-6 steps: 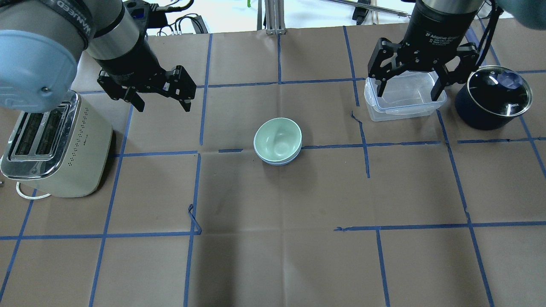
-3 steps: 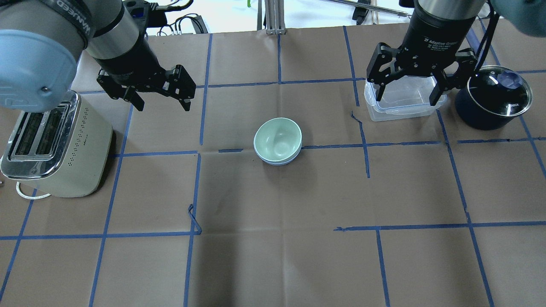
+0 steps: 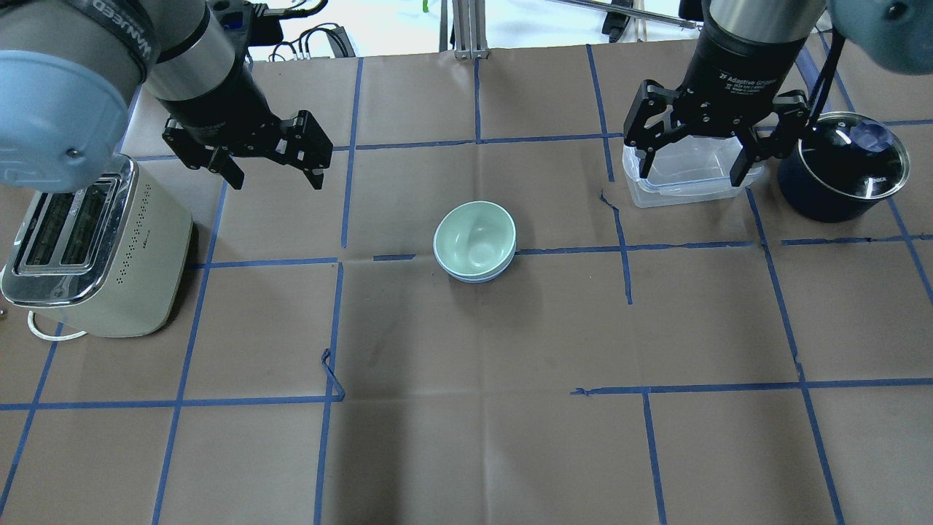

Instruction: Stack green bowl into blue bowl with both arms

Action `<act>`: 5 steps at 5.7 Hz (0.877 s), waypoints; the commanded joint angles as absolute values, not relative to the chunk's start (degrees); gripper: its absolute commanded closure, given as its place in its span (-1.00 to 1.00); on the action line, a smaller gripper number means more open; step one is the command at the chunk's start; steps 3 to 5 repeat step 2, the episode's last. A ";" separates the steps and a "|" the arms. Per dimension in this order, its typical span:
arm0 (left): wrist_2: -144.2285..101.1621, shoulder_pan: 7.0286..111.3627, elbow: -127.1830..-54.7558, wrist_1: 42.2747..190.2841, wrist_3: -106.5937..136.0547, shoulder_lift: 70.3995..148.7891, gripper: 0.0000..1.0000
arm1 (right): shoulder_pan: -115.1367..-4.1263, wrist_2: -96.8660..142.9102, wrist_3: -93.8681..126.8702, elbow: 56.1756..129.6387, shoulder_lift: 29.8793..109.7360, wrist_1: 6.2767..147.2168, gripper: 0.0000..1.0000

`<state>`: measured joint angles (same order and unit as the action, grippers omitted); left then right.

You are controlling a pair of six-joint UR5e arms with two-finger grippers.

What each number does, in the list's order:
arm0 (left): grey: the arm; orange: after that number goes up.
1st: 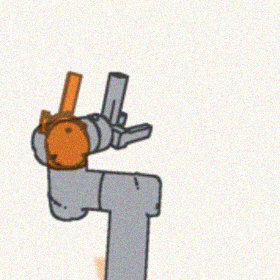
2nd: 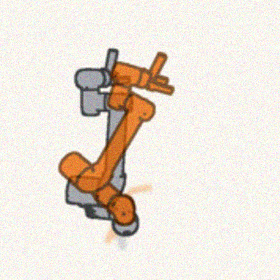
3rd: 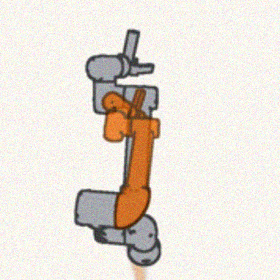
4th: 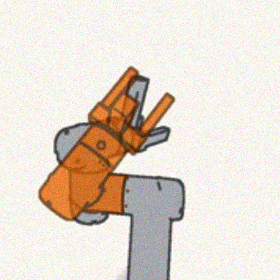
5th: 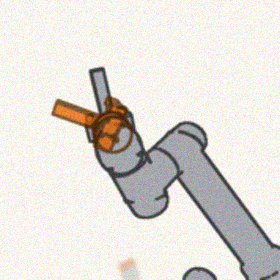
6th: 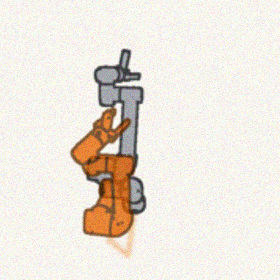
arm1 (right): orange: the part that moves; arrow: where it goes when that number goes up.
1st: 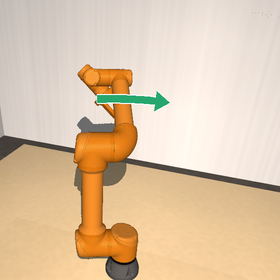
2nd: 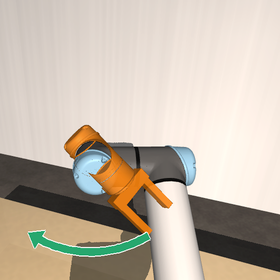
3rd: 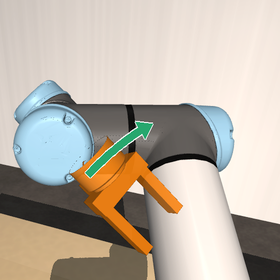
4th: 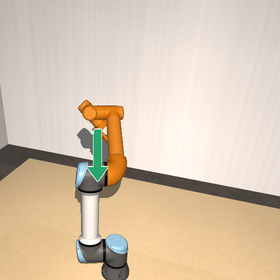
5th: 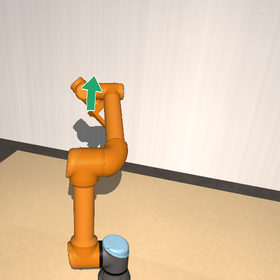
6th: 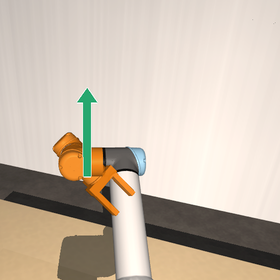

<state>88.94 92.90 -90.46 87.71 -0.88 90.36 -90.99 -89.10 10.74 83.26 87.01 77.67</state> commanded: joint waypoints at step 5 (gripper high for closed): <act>89.03 92.99 -90.61 87.71 -0.88 90.35 -0.97 | -90.97 -89.12 10.63 83.41 87.01 77.70 -1.00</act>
